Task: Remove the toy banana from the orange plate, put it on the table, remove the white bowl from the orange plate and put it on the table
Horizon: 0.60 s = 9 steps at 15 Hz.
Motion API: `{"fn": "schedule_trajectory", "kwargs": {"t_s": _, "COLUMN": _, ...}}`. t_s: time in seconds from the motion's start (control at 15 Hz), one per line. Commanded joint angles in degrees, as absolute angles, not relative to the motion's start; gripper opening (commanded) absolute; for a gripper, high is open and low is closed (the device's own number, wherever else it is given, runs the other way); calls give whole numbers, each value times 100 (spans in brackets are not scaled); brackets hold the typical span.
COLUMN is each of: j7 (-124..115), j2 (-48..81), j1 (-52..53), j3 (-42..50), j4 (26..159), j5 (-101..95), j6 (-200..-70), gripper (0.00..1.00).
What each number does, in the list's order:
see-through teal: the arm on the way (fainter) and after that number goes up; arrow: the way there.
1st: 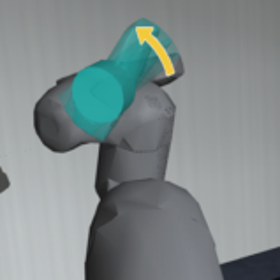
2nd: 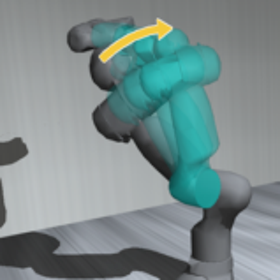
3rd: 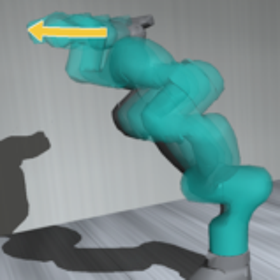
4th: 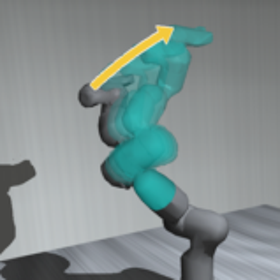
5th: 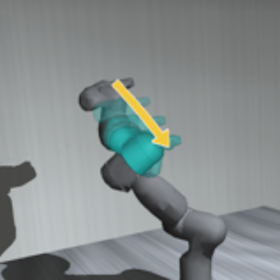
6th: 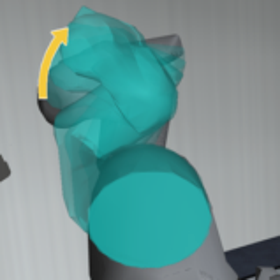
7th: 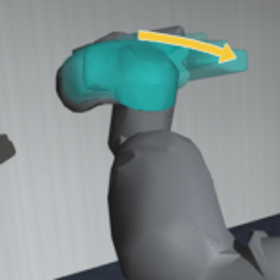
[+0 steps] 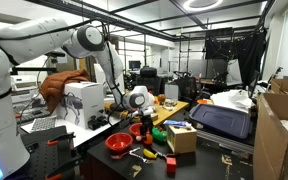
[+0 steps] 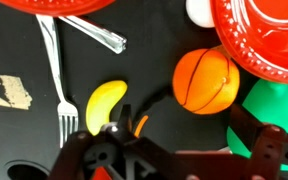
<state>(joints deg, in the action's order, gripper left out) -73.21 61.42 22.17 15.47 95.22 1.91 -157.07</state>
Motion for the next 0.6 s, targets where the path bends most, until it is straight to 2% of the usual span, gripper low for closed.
{"fn": "schedule_trajectory", "kwargs": {"t_s": 0.0, "j7": -7190, "j2": 5350, "j1": 2457, "j3": 1873, "j4": 10504, "j5": -205, "j6": -15833, "gripper": 100}}
{"fn": "schedule_trajectory", "kwargs": {"t_s": 0.53, "j7": -5590, "j2": 3471, "j1": 2266, "j3": 1703, "j4": 12322, "j5": -907, "j6": -16207, "gripper": 100}}
